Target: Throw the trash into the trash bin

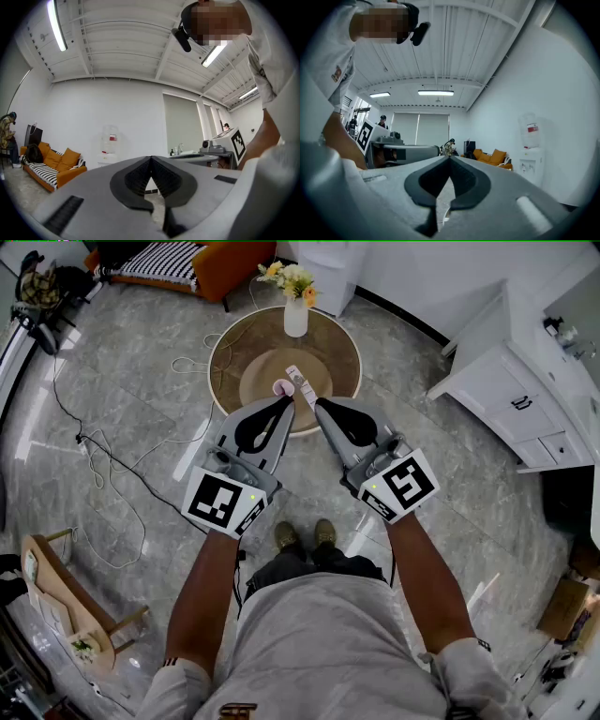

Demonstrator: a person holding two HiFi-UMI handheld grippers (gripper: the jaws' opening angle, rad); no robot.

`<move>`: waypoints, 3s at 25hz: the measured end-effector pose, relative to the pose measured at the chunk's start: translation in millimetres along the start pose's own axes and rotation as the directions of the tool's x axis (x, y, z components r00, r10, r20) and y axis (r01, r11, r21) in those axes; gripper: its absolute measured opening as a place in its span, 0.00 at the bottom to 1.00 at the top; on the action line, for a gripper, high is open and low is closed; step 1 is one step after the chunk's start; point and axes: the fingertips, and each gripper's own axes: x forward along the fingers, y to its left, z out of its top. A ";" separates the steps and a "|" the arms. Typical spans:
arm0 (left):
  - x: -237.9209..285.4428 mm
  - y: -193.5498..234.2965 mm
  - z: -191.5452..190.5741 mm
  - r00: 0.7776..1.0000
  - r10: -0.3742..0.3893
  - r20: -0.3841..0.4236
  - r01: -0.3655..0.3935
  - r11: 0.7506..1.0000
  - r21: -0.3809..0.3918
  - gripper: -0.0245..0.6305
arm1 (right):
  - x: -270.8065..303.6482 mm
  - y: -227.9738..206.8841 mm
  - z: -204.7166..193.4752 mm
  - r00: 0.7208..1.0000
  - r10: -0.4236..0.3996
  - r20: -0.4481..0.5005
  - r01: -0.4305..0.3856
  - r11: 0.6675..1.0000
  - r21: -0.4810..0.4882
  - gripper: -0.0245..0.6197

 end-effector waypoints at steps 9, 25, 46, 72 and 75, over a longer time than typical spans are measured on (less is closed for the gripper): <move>-5.8 21.0 -13.1 1.000 0.003 -0.005 -0.003 1.000 -0.017 0.04 | 16.6 6.2 -5.3 1.000 0.003 0.011 -0.003 1.000 -0.012 0.04; -5.3 87.4 -82.7 0.998 0.007 -0.056 -0.008 1.000 -0.017 0.04 | 71.5 -7.7 -87.6 0.990 -0.031 -0.135 0.023 0.998 -0.061 0.04; 68.5 165.4 -234.4 0.966 0.054 -0.254 -0.063 0.998 -0.028 0.04 | 141.4 -86.0 -247.6 0.928 0.113 -0.354 -0.156 0.983 -0.095 0.04; 66.1 214.3 -377.6 0.915 -0.054 -0.399 0.015 0.995 -0.098 0.04 | 181.3 -90.3 -458.3 0.671 0.138 -0.728 -0.393 0.899 -0.192 0.17; 66.2 216.7 -381.6 0.914 -0.060 -0.400 0.020 0.994 -0.104 0.04 | 183.7 -89.4 -476.8 0.634 0.132 -0.762 -0.431 0.879 -0.206 0.18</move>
